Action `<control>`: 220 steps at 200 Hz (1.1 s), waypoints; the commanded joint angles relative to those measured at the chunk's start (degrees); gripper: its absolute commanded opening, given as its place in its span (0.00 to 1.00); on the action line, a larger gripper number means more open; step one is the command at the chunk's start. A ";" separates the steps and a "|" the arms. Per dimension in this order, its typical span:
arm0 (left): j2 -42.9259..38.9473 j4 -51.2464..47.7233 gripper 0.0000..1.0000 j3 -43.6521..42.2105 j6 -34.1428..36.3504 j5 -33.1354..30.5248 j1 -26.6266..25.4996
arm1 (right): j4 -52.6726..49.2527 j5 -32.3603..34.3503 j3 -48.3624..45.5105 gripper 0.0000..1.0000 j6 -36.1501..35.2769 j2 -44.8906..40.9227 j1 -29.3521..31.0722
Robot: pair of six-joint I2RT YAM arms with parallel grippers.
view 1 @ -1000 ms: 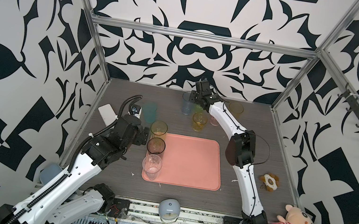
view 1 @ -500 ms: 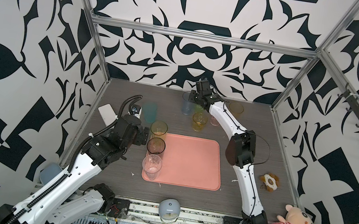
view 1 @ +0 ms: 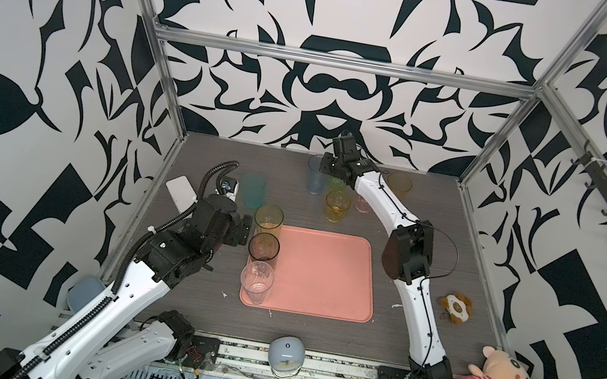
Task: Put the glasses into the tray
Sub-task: 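Lower the right gripper around the blue glass and close it, then lift the blue glass with the right gripper and carry it toward the tray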
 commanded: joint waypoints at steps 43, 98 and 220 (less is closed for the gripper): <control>-0.66 0.48 0.91 -0.49 -0.08 0.19 0.24 | -0.51 -0.79 2.27 0.13 0.19 -1.24 -0.10; -0.74 0.43 0.91 -0.61 -0.12 0.14 0.24 | -1.50 -1.88 2.37 0.03 0.37 -2.68 -0.19; -0.65 0.02 0.99 -0.01 -0.82 -0.69 0.24 | -12.16 -7.49 5.02 0.00 0.61 -11.17 -0.11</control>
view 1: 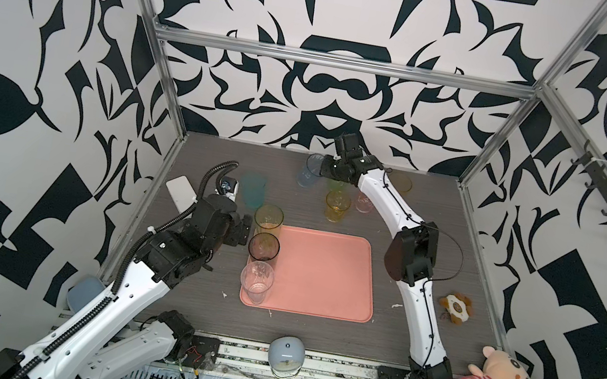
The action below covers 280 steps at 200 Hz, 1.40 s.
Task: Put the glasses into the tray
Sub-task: 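Lift the blue glass with the right gripper and carry it toward the tray, then lower the blue glass onto the tray beside the clear glass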
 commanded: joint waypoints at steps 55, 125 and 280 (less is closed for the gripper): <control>-1.80 0.18 0.99 -0.26 -0.54 -2.04 0.21 | -9.42 -2.87 3.72 0.00 -0.47 -11.82 0.69; -1.71 -0.82 0.99 0.19 -1.04 -11.77 0.24 | -14.63 2.52 -5.74 0.00 -5.13 -21.59 4.92; -2.06 -1.00 0.99 -0.16 -0.96 -12.69 0.24 | -6.40 7.77 -35.76 0.00 -2.68 -35.67 12.71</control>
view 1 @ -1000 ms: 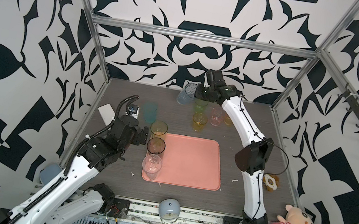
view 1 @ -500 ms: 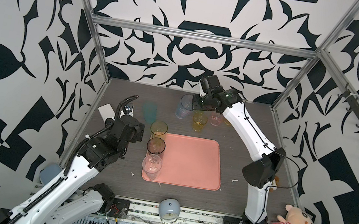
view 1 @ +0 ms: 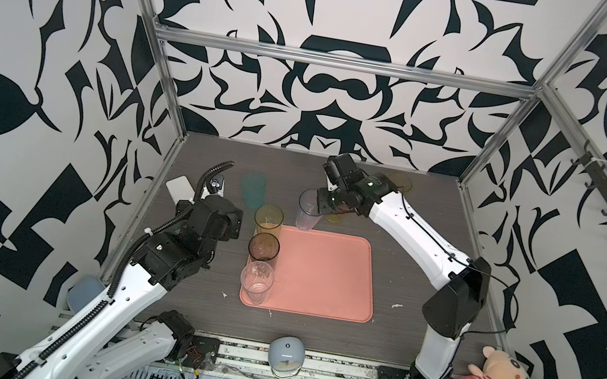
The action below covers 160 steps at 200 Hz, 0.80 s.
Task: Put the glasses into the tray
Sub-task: 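Lower the blue glass onto the tray beside the clear glass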
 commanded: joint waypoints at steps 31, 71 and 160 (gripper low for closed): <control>-0.92 -0.40 1.00 -0.13 -0.60 1.03 0.24 | 6.78 1.46 -7.75 0.00 3.00 -6.11 0.43; -1.23 -0.36 1.00 -0.34 -0.52 1.59 0.24 | 9.05 1.96 -12.07 0.00 3.79 -7.24 0.43; -0.98 -0.23 1.00 -0.51 -0.35 2.55 0.24 | 10.31 2.44 -14.51 0.00 3.87 -6.08 0.44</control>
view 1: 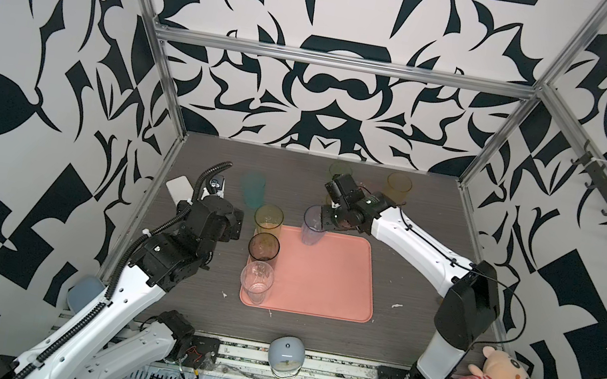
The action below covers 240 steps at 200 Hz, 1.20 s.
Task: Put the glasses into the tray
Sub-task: 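Lower the blue glass onto the tray beside the clear glass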
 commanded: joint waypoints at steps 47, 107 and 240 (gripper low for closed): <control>-0.22 -0.07 1.00 -0.63 -0.28 0.65 0.24 | 1.80 3.55 -0.28 0.00 0.70 -0.35 0.27; 0.13 -0.13 0.99 -0.57 -0.23 0.81 0.24 | 1.72 3.71 -0.94 0.00 0.92 1.29 0.32; 0.47 -0.16 0.99 -0.60 -0.01 1.02 0.24 | -2.38 2.49 3.57 0.43 1.24 2.97 0.32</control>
